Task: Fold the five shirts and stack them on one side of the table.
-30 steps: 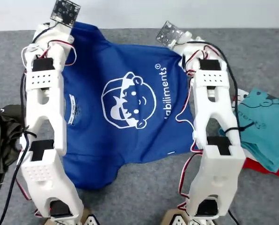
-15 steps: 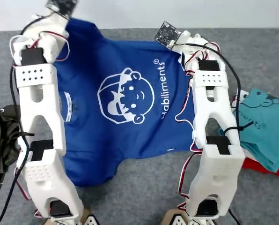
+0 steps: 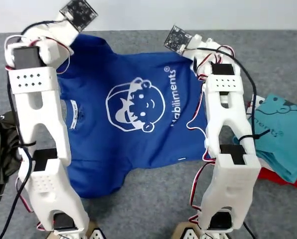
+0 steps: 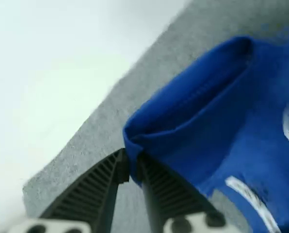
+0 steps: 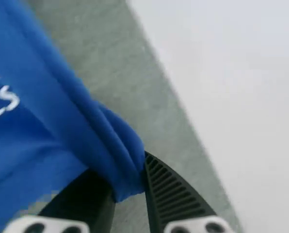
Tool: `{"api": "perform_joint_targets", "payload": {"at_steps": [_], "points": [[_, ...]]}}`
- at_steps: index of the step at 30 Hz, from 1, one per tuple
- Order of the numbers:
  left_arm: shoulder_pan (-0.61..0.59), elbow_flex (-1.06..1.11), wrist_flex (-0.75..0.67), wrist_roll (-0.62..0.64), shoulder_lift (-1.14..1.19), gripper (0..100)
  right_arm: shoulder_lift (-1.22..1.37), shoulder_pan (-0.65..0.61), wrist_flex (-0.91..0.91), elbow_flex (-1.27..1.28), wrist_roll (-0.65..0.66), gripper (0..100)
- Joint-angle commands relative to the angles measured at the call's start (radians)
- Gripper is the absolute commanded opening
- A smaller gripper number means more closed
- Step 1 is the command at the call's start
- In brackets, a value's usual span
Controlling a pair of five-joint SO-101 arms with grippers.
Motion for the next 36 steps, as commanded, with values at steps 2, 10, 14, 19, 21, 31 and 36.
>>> {"api": "perform_joint_targets", "payload": {"at_steps": [2, 10, 14, 19, 21, 31, 36], "points": [[0.031, -0.111, 0.265, -0.104, -0.018, 0, -0.147, -0.016, 0.234, -0.011, 0.023, 1.3], [-0.003, 0.102, 0.261, -0.176, -0.135, 1, -0.232, -0.016, 0.579, -0.011, 0.023, 1.4], [-0.002, 0.410, 0.261, -0.255, -0.302, 1, -0.245, -0.016, 0.719, -0.011, 0.023, 1.4], [-0.002, 0.782, 0.259, -0.318, -0.523, 1, -0.249, -0.018, 0.880, -0.011, 0.021, 1.5], [-0.002, 0.906, 0.259, -0.338, -0.605, 1, -0.249, -0.021, 0.952, -0.009, 0.021, 1.5], [-0.006, 1.340, 0.259, -0.393, -0.861, 1, -0.249, -0.021, 1.109, 0.020, 0.020, 1.5], [-0.003, 1.486, 0.259, -0.393, -0.948, 1, -0.263, -0.024, 1.110, 0.100, 0.018, 1.3]]}}
